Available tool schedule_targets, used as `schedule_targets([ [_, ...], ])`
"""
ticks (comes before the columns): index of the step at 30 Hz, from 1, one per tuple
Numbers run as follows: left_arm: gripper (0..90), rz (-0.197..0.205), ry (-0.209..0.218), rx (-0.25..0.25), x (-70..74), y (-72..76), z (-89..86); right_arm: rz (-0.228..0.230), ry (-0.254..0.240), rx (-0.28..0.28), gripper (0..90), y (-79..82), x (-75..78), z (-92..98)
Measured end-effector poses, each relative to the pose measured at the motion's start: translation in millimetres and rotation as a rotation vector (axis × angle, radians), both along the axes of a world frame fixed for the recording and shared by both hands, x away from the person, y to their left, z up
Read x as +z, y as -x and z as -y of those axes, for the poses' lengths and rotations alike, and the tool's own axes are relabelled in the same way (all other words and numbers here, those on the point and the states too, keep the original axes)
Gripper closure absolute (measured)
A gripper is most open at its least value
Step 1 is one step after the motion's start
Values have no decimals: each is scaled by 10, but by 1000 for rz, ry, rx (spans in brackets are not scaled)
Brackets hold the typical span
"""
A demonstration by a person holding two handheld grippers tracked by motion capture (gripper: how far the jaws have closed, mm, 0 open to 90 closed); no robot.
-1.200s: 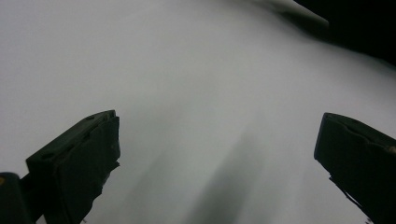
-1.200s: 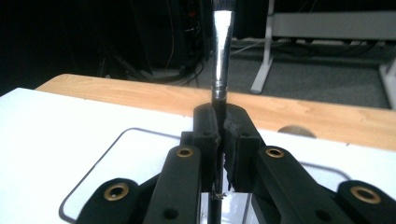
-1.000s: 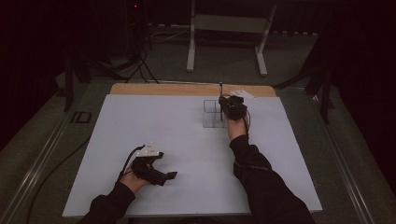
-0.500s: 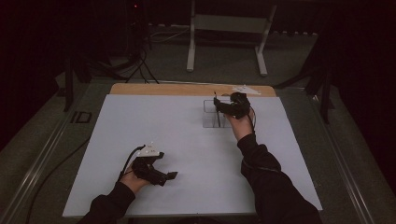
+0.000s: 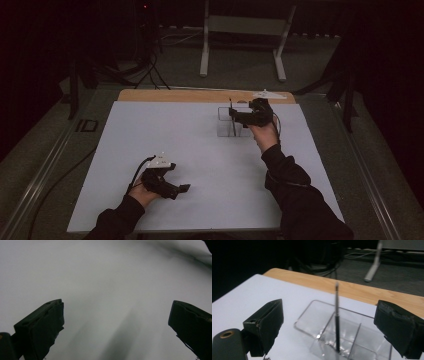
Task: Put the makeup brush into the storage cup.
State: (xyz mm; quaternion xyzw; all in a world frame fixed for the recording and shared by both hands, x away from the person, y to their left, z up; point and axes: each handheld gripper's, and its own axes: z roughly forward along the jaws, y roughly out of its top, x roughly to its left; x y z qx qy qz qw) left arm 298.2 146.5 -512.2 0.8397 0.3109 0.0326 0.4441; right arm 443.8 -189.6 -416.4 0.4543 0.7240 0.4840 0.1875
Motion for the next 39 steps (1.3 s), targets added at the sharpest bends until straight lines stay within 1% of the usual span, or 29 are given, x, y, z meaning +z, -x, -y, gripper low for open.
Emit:
schedule_targets([
  [1, 16, 1, 0, -2, 1, 1, 1, 10, 6, 7, 93, 21, 8, 10],
  [2, 16, 1, 1, -2, 3, 3, 2, 12, 5, 19, 93, 41, 20, 18],
  [7, 16, 7, 0, -18, 10, 14, 4, 31, -19, 68, 94, 159, 47, 64],
  [9, 16, 8, 3, -23, 12, 16, 3, 38, -18, 78, 94, 188, 50, 70],
  [10, 16, 13, -1, -28, 17, 19, 4, 40, -19, 106, 97, 247, 55, 92],
  [11, 16, 13, 1, -29, 20, 20, 2, 47, -28, 111, 97, 269, 52, 103],
  [12, 16, 13, 2, -29, 24, 19, -1, 56, -38, 131, 97, 297, 48, 120],
  [13, 16, 13, 2, -29, 28, 20, -4, 62, -37, 152, 97, 322, 43, 134],
  [15, 16, 15, 2, -32, 34, 22, -10, 72, -27, 177, 140, 380, 30, 164],
  [16, 16, 13, 1, -35, 38, 22, -13, 79, -29, 191, 137, 408, 15, 181],
  [18, 15, 19, 2, -31, 50, 24, -22, 68, -17, 218, 139, 462, -13, 212],
  [20, 15, 14, 16, -28, 63, 19, -34, 67, -10, 231, 139, 525, -49, 245],
  [22, 16, 22, 12, -33, 78, 20, -41, 53, 4, 251, 140, 584, -82, 269],
  [25, 16, 25, 14, -47, 97, 26, -52, 37, 4, 273, 151, 678, -127, 311],
  [27, 15, 24, 13, -51, 109, 26, -62, 32, 17, 280, 154, 748, -156, 327],
  [28, 16, 30, 9, -54, 117, 26, -69, 33, 20, 287, 151, 784, -172, 333],
  [30, 16, 36, 3, -58, 133, 29, -80, 29, 25, 309, 146, 837, -210, 350],
  [32, 16, 40, 7, -64, 152, 38, -97, 21, 16, 336, 140, 880, -251, 375],
  [34, 15, 44, 12, -76, 168, 50, -118, 14, 22, 359, 140, 923, -284, 401],
  [35, 16, 45, 11, -82, 177, 58, -132, 19, 25, 366, 141, 949, -299, 416],
  [36, 16, 45, 13, -86, 179, 65, -140, 15, 24, 377, 141, 985, -317, 435],
  [37, 16, 45, 14, -92, 185, 73, -152, 16, 22, 377, 141, 1008, -333, 446],
  [39, 16, 41, 17, -104, 191, 87, -176, 2, 33, 398, 139, 1057, -379, 472],
])
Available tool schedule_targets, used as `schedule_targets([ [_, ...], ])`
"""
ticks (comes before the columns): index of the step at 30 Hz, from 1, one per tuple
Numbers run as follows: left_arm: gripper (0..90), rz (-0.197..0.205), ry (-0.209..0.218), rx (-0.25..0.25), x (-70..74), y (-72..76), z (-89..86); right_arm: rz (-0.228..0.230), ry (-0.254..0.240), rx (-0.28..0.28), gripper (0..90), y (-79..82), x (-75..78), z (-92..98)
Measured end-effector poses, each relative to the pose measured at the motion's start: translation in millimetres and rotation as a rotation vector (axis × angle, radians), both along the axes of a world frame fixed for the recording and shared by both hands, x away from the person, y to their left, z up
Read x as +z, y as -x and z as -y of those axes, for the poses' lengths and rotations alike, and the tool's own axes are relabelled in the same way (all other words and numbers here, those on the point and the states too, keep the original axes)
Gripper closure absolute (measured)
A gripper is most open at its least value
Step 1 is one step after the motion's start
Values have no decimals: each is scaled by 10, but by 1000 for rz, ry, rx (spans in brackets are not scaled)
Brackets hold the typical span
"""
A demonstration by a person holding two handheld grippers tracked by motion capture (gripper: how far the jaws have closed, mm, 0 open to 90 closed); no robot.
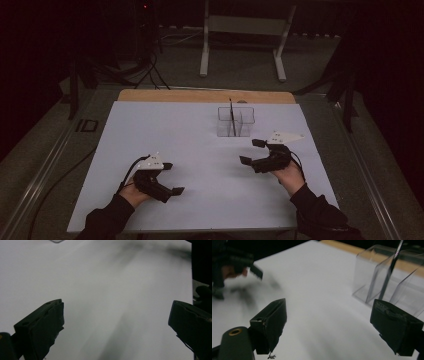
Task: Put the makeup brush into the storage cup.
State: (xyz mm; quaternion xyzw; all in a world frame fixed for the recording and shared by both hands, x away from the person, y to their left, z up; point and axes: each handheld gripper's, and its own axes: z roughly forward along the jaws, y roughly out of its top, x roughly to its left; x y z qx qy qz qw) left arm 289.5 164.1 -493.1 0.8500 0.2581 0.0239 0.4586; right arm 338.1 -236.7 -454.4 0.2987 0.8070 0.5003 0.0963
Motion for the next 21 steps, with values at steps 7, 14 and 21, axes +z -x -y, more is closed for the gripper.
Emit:
schedule_targets([
  [7, 16, -5, 12, -9, 13, 47, -106, -20, 11, 36, 132, 152, -144, 148],
  [14, 16, -1, 21, -22, 0, 102, -187, -28, 30, 67, 131, 251, -242, 265],
  [21, 16, -6, 31, 10, -69, 132, -324, -32, 36, 95, 130, 364, -339, 423],
])
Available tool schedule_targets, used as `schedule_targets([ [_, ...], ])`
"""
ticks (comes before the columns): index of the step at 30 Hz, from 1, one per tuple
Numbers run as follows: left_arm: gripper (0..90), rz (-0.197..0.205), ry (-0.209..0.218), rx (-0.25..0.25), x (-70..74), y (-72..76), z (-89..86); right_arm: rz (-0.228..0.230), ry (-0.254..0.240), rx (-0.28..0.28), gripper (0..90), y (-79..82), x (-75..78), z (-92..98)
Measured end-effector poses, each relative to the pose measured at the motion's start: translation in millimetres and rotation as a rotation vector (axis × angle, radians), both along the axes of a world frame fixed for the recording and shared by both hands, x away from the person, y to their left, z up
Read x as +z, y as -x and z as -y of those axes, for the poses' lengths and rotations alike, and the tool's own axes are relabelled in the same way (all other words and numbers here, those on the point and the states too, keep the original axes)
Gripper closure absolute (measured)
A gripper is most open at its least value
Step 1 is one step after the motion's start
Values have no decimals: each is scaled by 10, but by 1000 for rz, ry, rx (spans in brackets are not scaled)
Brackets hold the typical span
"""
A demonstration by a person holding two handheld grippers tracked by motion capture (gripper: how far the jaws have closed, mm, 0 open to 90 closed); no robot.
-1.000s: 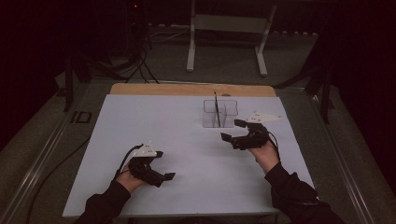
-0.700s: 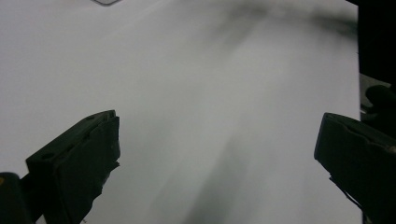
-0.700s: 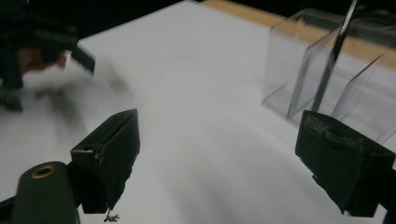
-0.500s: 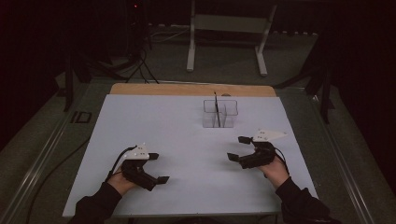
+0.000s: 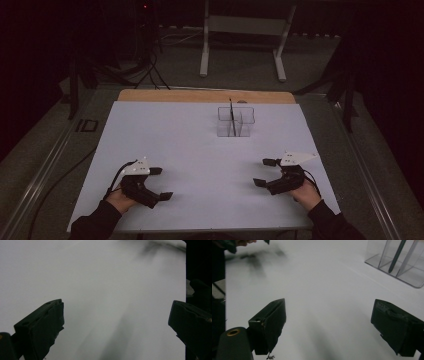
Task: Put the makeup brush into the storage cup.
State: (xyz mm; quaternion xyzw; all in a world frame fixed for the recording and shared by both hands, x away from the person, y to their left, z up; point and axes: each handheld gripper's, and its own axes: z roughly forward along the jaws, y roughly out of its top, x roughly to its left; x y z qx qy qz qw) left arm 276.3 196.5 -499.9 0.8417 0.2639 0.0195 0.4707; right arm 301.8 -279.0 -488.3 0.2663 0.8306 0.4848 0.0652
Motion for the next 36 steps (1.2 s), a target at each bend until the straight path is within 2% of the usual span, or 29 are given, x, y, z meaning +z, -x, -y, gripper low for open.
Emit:
schedule_targets([
  [3, 16, 3, 5, 3, -7, 12, -25, 4, -3, 10, 130, 32, -19, 44],
  [7, 16, 5, 1, 23, -38, 41, -76, -4, 22, 7, 128, 67, -57, 80],
  [20, 16, 1, 22, 45, -101, 81, -207, -21, -6, -5, 131, 156, -130, 289],
  [23, 16, 7, 19, 49, -107, 82, -232, -21, 8, 2, 131, 176, -142, 297],
  [29, 16, 14, 38, 61, -113, 92, -260, -30, -6, 14, 131, 190, -149, 308],
  [36, 16, 25, 39, 65, -112, 106, -261, -40, 5, 21, 131, 193, -185, 311],
])
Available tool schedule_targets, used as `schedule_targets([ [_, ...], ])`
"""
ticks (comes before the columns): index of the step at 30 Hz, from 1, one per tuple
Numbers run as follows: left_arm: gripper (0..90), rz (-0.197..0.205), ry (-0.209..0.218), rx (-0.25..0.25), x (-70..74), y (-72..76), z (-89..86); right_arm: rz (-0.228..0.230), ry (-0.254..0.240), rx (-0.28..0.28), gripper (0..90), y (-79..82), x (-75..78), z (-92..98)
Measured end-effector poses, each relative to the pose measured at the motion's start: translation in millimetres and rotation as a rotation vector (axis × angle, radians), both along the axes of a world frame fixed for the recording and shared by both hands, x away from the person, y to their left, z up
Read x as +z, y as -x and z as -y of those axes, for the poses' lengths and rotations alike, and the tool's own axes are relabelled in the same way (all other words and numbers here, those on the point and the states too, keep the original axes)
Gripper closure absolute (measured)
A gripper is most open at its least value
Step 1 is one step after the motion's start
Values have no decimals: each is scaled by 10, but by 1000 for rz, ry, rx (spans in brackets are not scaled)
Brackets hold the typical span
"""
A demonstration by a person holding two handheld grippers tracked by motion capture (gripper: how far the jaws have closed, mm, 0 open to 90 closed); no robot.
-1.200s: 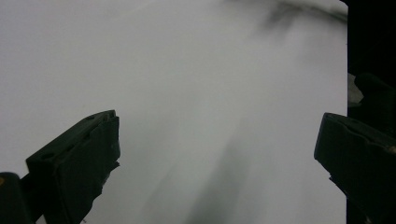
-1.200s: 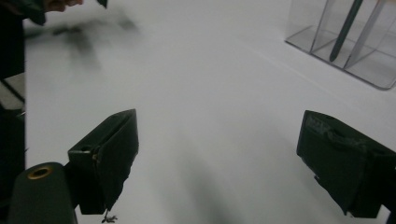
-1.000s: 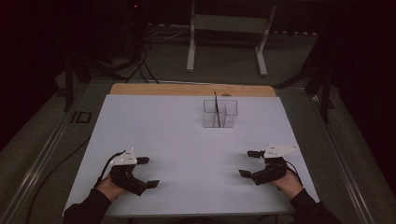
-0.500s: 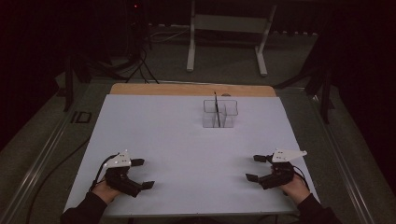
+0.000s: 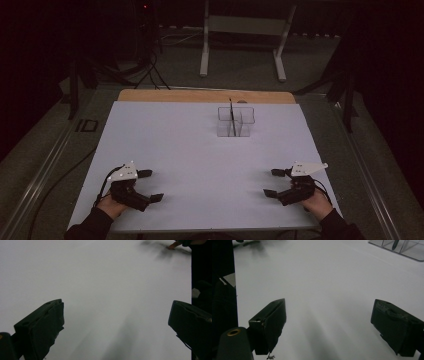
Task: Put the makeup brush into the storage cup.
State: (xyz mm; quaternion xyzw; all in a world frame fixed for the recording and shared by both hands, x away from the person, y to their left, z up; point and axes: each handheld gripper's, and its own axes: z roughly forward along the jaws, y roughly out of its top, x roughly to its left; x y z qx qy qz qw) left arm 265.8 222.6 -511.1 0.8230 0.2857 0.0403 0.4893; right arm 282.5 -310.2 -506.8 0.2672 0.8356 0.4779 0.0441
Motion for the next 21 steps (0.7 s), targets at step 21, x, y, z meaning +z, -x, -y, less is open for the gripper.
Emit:
schedule_targets([
  [21, 17, -14, -1, -10, -30, -1, 26, 3, 0, -16, 133, -6, -13, 19],
])
